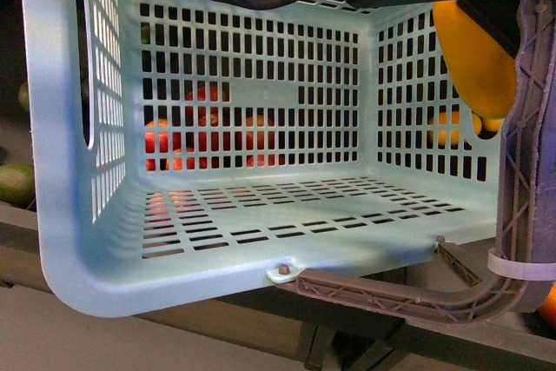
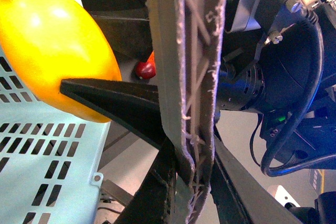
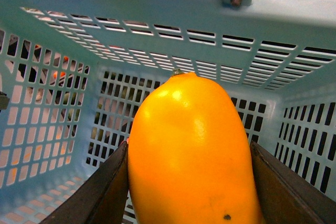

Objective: Pick mango and avocado into basket

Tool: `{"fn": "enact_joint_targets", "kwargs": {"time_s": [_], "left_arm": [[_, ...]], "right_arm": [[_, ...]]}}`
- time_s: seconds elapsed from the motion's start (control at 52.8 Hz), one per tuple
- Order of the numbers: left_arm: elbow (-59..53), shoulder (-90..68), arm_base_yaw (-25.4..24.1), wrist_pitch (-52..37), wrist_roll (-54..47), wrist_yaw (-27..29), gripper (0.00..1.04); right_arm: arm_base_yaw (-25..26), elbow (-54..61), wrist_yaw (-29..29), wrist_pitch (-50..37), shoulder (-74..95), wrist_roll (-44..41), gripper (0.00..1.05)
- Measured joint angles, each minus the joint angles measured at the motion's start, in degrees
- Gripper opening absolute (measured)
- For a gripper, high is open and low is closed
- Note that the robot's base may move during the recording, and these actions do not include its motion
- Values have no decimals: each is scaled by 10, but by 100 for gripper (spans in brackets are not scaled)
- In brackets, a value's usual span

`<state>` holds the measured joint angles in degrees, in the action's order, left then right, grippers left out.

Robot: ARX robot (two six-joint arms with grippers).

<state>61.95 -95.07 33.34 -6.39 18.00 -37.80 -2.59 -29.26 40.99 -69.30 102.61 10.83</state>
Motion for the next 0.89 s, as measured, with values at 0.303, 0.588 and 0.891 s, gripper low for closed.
{"fn": "enact_joint_targets", "kwargs": {"time_s": [0.303,0.588,0.891], "left_arm": [[0,0,-1,2,5,-1,14],[0,0,-1,2,5,0,14],[0,0,-1,2,4,-2,14]], "right_arm": [[45,4,-22,-23,-12,13,96],[237,54,-108,23,-98,14,97],[375,134,-73,175,-250,-24,97]]}}
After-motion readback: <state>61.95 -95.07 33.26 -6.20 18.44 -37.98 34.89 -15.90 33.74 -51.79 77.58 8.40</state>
